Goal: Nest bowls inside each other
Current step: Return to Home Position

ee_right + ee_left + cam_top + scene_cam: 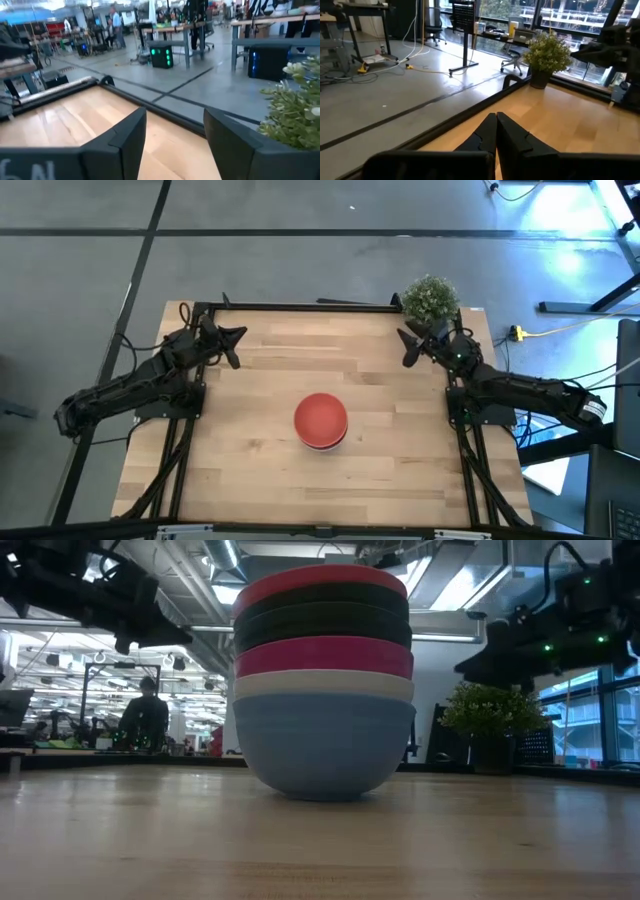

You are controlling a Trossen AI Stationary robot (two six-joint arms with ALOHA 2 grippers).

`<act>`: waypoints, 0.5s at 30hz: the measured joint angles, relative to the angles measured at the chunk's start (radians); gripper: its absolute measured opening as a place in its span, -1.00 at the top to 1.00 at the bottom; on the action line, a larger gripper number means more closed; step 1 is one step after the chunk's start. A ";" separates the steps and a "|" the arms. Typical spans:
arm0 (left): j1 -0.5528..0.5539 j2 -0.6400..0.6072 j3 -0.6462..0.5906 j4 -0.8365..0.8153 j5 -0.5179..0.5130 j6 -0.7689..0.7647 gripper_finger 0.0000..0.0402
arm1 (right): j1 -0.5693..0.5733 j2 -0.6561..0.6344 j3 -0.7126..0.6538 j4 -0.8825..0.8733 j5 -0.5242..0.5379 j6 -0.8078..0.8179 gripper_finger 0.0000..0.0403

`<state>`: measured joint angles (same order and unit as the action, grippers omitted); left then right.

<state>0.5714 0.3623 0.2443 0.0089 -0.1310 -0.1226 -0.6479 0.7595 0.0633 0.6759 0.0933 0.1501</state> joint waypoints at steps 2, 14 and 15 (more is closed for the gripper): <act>0.003 0.005 0.000 -0.001 0.000 0.002 0.99 | 0.000 -0.007 -0.021 0.039 0.000 0.008 0.01; 0.002 0.005 0.000 -0.013 -0.008 0.003 0.88 | 0.001 -0.115 -0.057 0.092 -0.070 0.056 0.01; 0.002 0.005 0.000 -0.016 -0.008 0.003 0.87 | 0.001 -0.128 -0.057 0.093 -0.078 0.059 0.01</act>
<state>0.5739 0.3676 0.2440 -0.0074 -0.1394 -0.1196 -0.6472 0.6316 0.0063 0.7688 0.0156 0.2091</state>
